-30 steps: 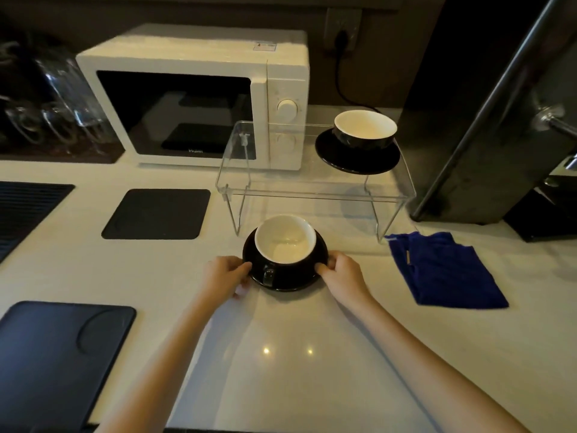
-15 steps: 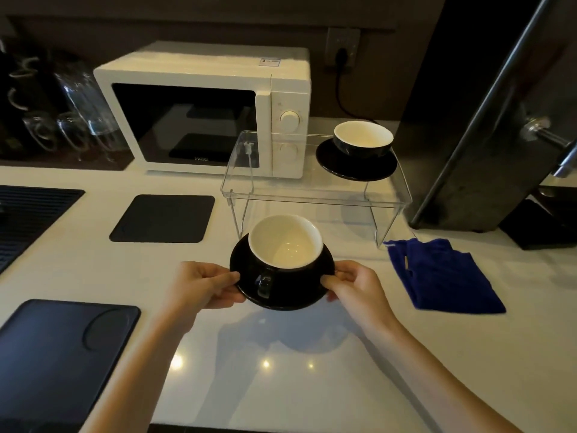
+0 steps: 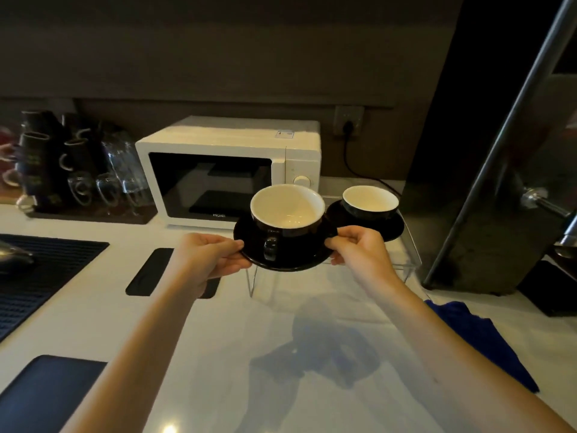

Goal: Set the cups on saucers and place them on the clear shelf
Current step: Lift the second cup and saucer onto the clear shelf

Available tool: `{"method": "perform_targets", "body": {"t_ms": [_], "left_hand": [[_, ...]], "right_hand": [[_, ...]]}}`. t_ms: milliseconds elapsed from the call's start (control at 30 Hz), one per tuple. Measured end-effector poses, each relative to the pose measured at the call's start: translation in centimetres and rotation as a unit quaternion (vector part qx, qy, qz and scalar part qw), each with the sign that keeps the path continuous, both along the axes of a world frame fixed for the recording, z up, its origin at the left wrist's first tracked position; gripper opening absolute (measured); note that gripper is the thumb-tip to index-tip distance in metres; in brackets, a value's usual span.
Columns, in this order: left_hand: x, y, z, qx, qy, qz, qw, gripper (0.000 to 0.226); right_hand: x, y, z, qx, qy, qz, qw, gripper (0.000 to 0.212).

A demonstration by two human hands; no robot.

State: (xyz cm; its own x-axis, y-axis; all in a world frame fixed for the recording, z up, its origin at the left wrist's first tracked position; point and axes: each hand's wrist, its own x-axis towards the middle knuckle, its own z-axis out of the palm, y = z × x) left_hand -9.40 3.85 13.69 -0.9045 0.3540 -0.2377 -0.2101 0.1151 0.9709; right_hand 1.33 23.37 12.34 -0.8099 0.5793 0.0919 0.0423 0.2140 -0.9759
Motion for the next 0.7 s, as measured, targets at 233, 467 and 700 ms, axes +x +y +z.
{"method": "perform_targets", "body": {"t_ms": [233,467,700], "left_hand": [[-4.0,3.4,0.0,-0.042,0.010,0.021,0.999,0.008],[-6.3,4.9,-1.4,-0.077,0.010,0.019,0.997,0.010],[-7.3,5.3,-2.9,-0.087,-0.007,0.009,0.996,0.009]], "right_hand": [[-4.5,2.1,0.6,-0.010,-0.049,-0.036,0.998,0.028],[-6.5,3.3,-1.2,0.023,-0.092,-0.047,0.994,0.015],[-7.0,3.4,-2.7,0.061,-0.090,-0.065,0.992,0.010]]}}
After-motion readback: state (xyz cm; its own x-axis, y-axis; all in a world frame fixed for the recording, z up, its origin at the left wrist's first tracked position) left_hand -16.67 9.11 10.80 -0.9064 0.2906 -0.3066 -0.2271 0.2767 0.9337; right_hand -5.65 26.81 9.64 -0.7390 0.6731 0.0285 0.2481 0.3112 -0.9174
